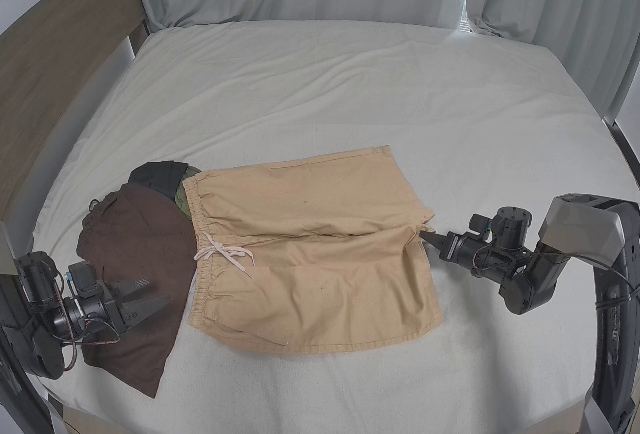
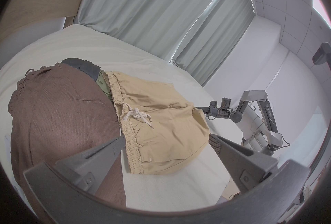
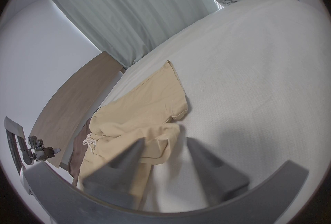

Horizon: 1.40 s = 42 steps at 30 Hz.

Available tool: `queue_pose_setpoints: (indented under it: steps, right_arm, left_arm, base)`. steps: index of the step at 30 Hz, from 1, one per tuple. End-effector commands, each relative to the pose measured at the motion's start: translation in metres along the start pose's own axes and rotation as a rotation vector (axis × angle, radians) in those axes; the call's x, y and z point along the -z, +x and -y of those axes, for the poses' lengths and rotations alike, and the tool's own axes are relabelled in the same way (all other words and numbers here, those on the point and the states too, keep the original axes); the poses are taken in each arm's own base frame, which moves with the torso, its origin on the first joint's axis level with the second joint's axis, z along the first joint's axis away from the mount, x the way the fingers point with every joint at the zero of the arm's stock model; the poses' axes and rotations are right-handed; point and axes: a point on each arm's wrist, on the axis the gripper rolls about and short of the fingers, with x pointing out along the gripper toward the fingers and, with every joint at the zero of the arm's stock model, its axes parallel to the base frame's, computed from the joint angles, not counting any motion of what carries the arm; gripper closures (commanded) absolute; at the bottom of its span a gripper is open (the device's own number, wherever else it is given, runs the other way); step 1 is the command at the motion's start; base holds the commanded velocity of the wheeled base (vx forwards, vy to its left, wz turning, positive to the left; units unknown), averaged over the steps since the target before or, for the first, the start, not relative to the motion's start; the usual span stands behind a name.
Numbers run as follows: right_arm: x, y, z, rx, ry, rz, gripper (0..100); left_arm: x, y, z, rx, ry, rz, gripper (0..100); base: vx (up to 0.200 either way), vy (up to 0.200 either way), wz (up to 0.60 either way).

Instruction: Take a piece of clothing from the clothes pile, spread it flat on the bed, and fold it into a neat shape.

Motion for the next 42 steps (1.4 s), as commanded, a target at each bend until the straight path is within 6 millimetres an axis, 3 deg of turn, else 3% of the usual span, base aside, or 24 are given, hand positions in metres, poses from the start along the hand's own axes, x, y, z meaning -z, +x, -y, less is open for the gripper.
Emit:
queue_pose_setpoints:
  steps: [1, 6, 10, 15, 21, 27, 33, 42]
  right_arm:
    - [-0.001, -0.001, 0.004, 0.006, -0.013, 0.007, 0]
    - [-0.010, -0.014, 0.005, 0.017, -0.038, 0.041, 0]
    - [-0.018, -0.032, -0.007, -0.008, -0.049, 0.059, 0]
    - [-0.017, -0.073, -0.045, -0.091, -0.060, 0.025, 0]
    - [-0.010, -0.101, -0.070, -0.177, -0.073, -0.016, 0]
    - [-0.013, -0.118, -0.079, -0.245, -0.091, -0.012, 0]
    - [0.000, -0.140, -0.086, -0.283, -0.078, -0.078, 0]
    - [-0.004, -0.145, -0.095, -0.312, -0.145, -0.055, 0]
  left_arm:
    - [0.001, 0.000, 0.000, 0.001, -0.002, -0.002, 0]
    - [0.000, 0.000, 0.000, 0.001, -0.001, -0.001, 0]
    - [0.001, 0.001, -0.001, 0.001, -0.005, -0.004, 0]
    - [0.002, 0.000, 0.000, 0.000, -0.007, -0.006, 0]
    - [0.003, 0.000, 0.000, 0.000, -0.011, -0.009, 0]
    - [0.003, 0.000, 0.000, 0.005, -0.012, -0.010, 0]
    - [0.004, -0.001, -0.001, 0.011, -0.018, -0.010, 0]
    - [0.023, 0.002, -0.009, 0.024, -0.058, -0.064, 0]
  base:
    - [0.000, 0.000, 0.00]
    - [0.000, 0.000, 0.00]
    - [0.000, 0.000, 0.00]
    - [0.000, 0.000, 0.00]
    - [0.000, 0.000, 0.00]
    - [0.000, 0.000, 0.00]
    - [0.000, 0.000, 0.00]
    - [0.000, 0.000, 0.00]
